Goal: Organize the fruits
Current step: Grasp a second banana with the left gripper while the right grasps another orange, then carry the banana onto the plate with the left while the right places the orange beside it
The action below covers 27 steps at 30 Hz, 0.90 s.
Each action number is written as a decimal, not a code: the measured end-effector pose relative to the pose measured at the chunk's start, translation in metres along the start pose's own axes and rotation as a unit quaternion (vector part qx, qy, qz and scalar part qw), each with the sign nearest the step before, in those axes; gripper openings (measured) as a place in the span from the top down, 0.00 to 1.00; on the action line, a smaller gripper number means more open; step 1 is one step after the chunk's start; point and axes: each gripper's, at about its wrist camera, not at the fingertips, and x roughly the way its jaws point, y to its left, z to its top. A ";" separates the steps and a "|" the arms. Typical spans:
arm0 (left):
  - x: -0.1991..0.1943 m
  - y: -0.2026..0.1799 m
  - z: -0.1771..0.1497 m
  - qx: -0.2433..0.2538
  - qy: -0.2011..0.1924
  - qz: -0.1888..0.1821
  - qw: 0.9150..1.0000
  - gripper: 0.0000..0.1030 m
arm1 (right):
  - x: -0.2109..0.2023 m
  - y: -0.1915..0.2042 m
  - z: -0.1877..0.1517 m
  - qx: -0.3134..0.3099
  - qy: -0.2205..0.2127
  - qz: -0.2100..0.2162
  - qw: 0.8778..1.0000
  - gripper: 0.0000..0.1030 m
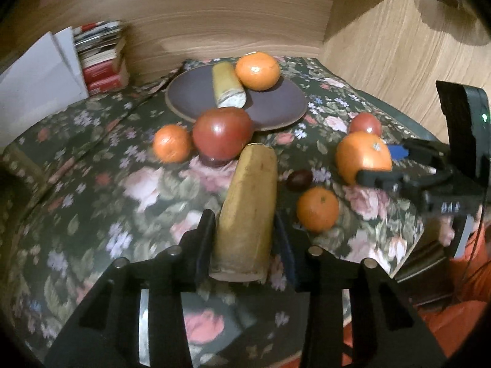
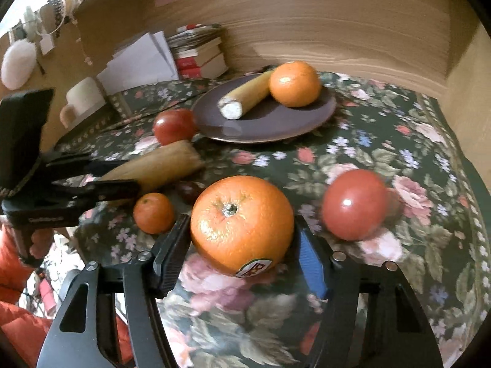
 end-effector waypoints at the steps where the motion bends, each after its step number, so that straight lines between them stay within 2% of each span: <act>1: -0.004 0.001 -0.003 0.001 0.001 0.007 1.000 0.61 | -0.001 -0.001 0.000 0.001 0.000 -0.003 1.000 0.39; 6: -0.008 0.002 -0.008 0.006 0.004 0.022 1.000 0.61 | -0.003 -0.004 -0.001 -0.001 0.001 -0.010 1.000 0.39; 10: 0.011 0.000 -0.002 0.009 0.021 0.025 0.999 0.60 | 0.000 -0.002 0.001 -0.008 0.003 -0.013 1.000 0.39; 17: 0.029 -0.003 0.009 0.020 0.007 0.031 0.999 0.60 | 0.005 -0.003 0.003 -0.009 0.010 -0.007 1.000 0.37; 19: 0.029 -0.005 0.009 0.019 0.005 0.038 0.999 0.65 | 0.010 -0.003 0.003 -0.009 0.017 -0.009 1.000 0.37; 23: 0.022 -0.003 0.006 0.012 0.002 0.043 0.999 0.65 | 0.014 0.001 0.003 -0.016 0.013 -0.018 1.000 0.39; 27: 0.011 0.004 0.003 -0.001 -0.002 0.049 0.999 0.65 | 0.014 0.000 0.005 -0.010 0.009 -0.006 1.000 0.40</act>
